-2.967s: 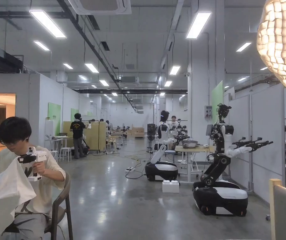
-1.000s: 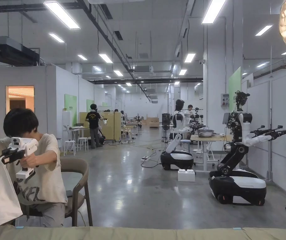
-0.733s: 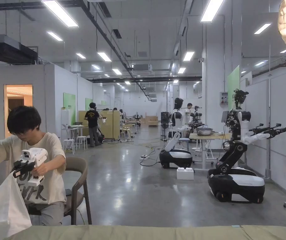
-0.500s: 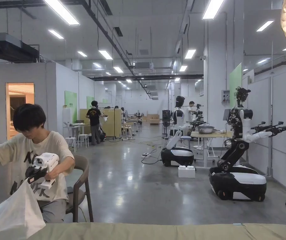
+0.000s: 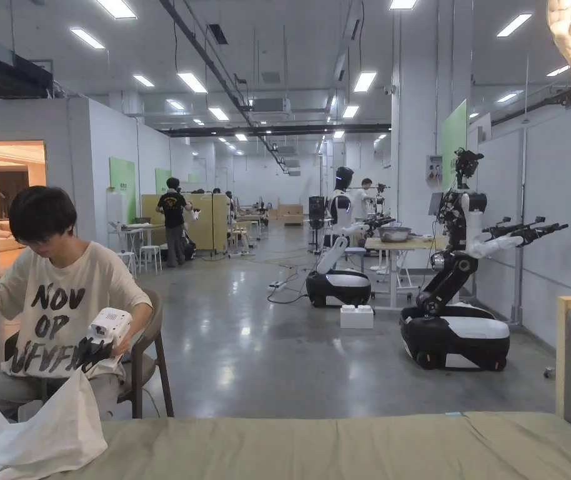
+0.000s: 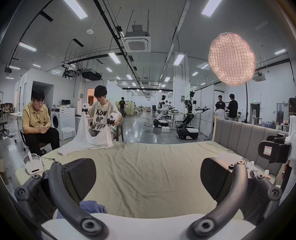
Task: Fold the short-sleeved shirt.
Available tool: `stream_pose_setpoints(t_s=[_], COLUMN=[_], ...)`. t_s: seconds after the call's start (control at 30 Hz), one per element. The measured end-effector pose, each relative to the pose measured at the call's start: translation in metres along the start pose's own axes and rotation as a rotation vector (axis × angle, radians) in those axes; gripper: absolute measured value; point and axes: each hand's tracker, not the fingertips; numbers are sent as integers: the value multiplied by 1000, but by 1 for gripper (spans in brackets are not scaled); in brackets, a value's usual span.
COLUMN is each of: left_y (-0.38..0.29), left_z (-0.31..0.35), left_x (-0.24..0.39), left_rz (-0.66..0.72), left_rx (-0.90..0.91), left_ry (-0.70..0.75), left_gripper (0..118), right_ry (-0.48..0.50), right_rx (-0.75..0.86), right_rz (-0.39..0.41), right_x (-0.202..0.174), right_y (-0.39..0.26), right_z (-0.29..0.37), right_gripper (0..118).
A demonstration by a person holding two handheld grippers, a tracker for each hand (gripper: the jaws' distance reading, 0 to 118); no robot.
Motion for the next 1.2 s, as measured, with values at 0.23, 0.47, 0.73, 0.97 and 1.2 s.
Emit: stream_pose_setpoints(t_s=[0.23,0.47,0.73,0.97,1.2], left_y=[2,-7,-39,-59,-76], left_z=[-5,-22,-52,-59,-67], left_x=[6,8,16,17,17], left_rz=[-12,-9,-33,0,7], left_rx=[26,-1,-75,-165,-257], left_ry=[4,10,-18,-29,-58], left_gripper=[118,118,118,118,118], right_ry=[-1,-12,22,31,23], right_rx=[10,-19,-114,-205,-344], right_rz=[-8,-15,-77,-113,-63], right_x=[9,16,26,27,23], right_y=[2,-7,-35,-60,-95], right_z=[-4,-23,-51,-58,-66], right_gripper=[118,118,118,118,118])
